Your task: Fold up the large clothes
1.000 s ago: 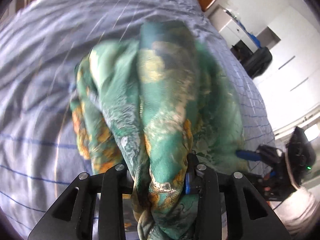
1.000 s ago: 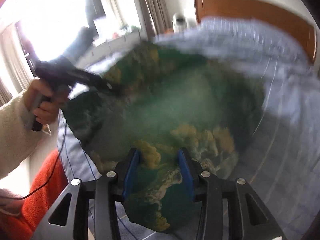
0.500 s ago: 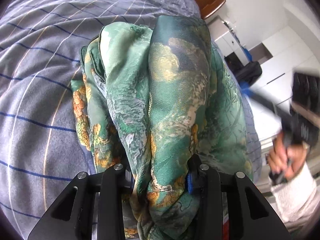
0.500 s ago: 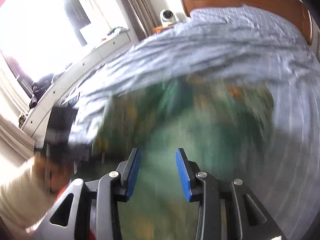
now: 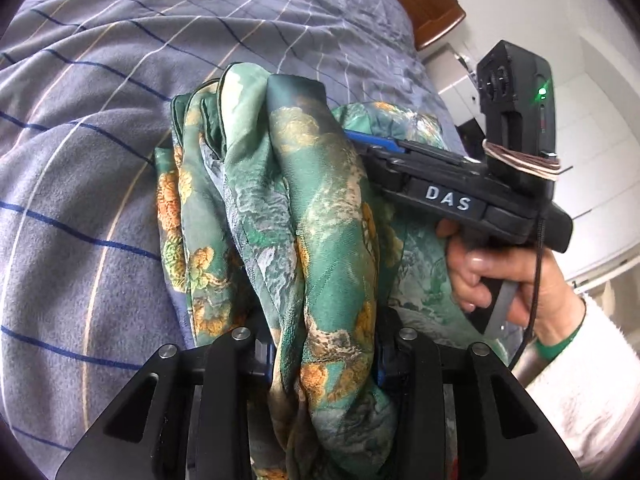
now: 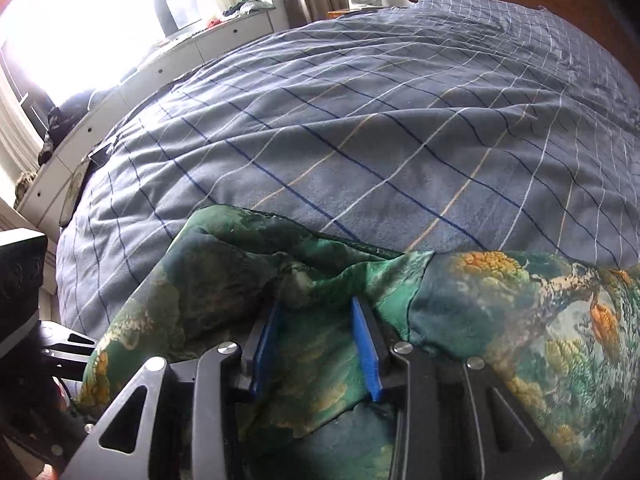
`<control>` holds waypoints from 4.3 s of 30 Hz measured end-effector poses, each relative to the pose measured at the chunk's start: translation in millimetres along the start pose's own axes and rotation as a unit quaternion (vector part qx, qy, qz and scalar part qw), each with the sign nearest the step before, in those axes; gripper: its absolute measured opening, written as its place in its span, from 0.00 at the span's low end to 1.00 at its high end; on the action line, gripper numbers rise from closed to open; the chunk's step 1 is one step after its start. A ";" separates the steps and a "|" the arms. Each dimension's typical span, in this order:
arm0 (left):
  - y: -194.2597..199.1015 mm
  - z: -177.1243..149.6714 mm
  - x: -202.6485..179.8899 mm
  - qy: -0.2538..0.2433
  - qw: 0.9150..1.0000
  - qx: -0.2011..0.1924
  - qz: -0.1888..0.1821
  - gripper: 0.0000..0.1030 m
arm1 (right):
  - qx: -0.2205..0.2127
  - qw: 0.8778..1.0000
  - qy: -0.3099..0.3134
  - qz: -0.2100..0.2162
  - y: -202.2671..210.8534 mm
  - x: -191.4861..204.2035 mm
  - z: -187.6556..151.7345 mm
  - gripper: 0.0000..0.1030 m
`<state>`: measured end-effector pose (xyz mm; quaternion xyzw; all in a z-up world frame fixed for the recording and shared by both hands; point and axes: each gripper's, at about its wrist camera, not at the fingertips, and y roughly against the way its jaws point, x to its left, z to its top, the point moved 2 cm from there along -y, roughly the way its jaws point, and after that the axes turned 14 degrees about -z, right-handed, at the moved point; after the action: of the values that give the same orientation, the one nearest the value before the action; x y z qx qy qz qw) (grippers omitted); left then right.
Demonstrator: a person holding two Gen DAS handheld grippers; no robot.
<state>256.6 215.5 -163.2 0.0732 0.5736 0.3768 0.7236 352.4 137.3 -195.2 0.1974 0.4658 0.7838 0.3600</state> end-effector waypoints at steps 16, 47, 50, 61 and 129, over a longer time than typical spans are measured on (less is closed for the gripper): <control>-0.7 1.0 -6.3 -0.011 1.000 -0.003 -0.005 0.37 | -0.063 0.997 -0.011 -0.039 178.9 -28.0 -162.8 0.38; 120.4 -11.4 -61.3 -0.045 0.990 -0.129 0.044 0.89 | -0.138 0.986 0.002 -0.089 193.2 9.9 -126.7 0.50; 130.9 -14.5 -30.2 -0.003 0.991 -0.128 0.048 0.89 | -0.148 0.987 0.020 -0.060 177.9 26.1 -112.8 0.50; 33.9 -7.1 15.0 0.043 0.994 -0.016 -0.097 0.94 | -0.092 0.991 0.065 -0.068 110.7 72.0 -108.5 0.52; -34.4 99.7 -55.3 -0.086 0.994 -0.052 -0.047 0.51 | -0.138 0.955 -0.216 0.148 137.8 -162.3 -87.2 0.69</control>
<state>357.5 188.9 -105.9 0.0401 0.4913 0.3638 0.7904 351.3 -77.7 -113.3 0.3772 0.2303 0.8236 0.3555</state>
